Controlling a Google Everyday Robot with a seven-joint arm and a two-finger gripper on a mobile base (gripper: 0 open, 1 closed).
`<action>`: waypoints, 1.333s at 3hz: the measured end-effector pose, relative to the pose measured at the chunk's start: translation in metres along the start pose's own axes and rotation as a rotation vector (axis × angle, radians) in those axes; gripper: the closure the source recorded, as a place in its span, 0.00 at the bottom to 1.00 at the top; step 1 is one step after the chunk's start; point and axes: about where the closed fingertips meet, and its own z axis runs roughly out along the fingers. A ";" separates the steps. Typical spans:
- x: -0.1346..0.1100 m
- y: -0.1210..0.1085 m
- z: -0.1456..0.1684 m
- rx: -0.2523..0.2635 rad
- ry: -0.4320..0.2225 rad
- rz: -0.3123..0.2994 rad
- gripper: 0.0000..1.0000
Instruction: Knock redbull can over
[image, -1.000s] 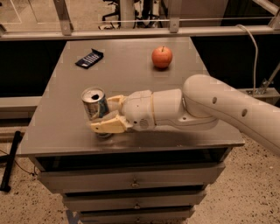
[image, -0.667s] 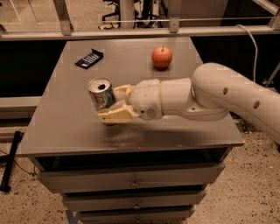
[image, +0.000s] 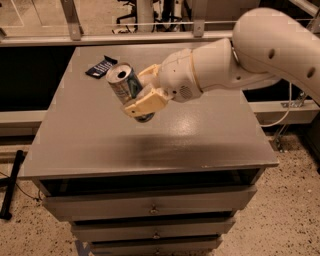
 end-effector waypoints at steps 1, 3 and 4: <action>0.024 -0.007 0.000 -0.085 0.216 -0.007 1.00; 0.090 -0.016 0.000 -0.182 0.595 -0.048 1.00; 0.108 -0.016 0.002 -0.201 0.689 -0.065 0.82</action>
Offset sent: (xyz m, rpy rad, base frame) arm 0.0389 -0.0687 -0.0990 -0.8103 0.1005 0.0666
